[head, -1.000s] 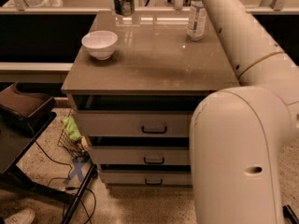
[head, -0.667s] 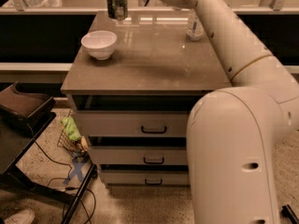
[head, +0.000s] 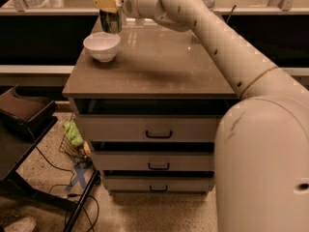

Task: Place green can into white bowl

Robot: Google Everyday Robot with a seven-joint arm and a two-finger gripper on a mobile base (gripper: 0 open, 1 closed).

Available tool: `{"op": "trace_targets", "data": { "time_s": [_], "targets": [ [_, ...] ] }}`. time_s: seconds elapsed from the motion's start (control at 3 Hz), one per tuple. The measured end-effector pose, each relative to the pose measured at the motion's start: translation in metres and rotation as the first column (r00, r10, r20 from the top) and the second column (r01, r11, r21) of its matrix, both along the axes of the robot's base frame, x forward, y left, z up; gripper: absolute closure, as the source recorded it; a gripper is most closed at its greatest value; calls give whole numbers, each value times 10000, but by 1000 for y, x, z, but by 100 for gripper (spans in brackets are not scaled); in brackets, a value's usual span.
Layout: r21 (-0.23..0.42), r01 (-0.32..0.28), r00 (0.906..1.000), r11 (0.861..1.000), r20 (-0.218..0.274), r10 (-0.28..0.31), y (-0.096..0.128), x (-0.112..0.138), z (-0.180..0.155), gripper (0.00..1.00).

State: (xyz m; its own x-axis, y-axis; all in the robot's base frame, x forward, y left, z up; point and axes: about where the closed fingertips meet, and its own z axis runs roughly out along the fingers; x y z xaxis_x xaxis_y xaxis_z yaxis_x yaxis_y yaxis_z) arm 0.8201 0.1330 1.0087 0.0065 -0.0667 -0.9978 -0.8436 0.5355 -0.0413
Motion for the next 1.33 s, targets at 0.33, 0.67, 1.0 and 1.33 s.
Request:
{"op": "trace_targets", "data": {
  "time_s": [0.33, 0.67, 1.0, 1.33],
  "targets": [
    [148, -271, 9995, 9995, 151, 269, 21, -18, -28, 100],
    [127, -457, 9987, 9989, 217, 455, 32, -25, -41, 100],
    [132, -518, 9984, 9986, 211, 515, 36, -27, -41, 75],
    [134, -555, 9983, 9984, 205, 552, 39, -27, -41, 52]
  ]
}}
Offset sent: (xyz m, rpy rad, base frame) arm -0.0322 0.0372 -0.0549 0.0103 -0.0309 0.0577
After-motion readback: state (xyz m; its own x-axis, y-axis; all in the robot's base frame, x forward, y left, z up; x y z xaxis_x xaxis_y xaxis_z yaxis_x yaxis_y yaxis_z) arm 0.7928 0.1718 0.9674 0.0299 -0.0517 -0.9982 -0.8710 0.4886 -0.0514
